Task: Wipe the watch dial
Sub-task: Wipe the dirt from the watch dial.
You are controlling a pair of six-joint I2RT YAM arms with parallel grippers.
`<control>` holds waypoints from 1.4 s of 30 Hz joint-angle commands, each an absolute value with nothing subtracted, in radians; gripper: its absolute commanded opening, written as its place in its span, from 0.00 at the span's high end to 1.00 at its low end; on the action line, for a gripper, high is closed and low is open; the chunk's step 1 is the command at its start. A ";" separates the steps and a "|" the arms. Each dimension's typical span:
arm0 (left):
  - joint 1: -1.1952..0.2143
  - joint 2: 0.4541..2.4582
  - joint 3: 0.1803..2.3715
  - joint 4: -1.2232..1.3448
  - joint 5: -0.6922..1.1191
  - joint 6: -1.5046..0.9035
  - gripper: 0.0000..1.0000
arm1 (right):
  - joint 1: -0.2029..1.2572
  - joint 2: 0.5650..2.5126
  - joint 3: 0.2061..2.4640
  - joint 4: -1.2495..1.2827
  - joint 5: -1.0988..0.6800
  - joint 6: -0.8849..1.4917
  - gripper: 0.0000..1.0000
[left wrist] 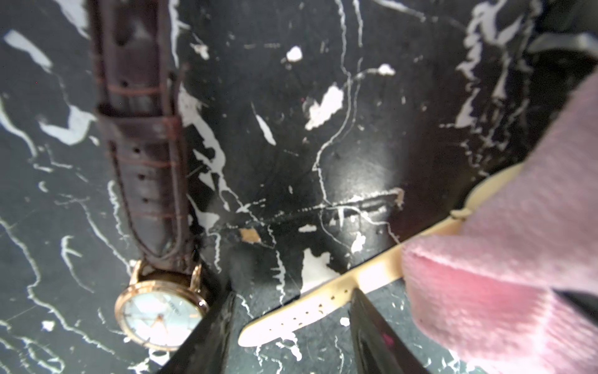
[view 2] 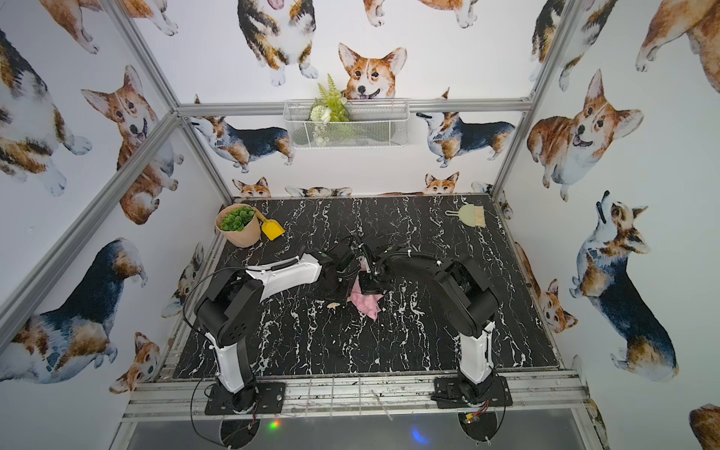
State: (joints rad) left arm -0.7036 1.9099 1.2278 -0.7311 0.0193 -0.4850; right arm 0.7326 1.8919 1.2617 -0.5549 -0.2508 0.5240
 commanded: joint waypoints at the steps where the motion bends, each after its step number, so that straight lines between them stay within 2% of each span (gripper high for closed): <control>1: -0.702 1.941 1.248 -0.758 -0.031 -0.461 0.41 | 0.732 1.884 1.258 -0.574 -0.240 0.522 1.00; 7: -0.706 1.933 1.275 -0.737 0.035 -0.452 0.41 | 0.726 1.885 1.258 -0.578 -0.242 0.523 1.00; 14: -0.673 1.912 1.204 -0.732 0.006 -0.405 0.41 | 0.722 1.884 1.267 -0.579 -0.256 0.519 1.00; 23: -0.555 1.814 1.134 -0.733 0.042 -0.297 0.27 | 0.721 1.878 1.268 -0.588 -0.258 0.502 1.00; 34: -0.656 1.826 1.267 -0.743 0.115 -0.442 0.29 | 0.710 1.861 1.290 -0.582 -0.277 0.497 1.00; 42: -0.703 1.897 1.222 -0.704 0.057 -0.445 0.33 | 0.710 1.871 1.286 -0.584 -0.276 0.496 1.00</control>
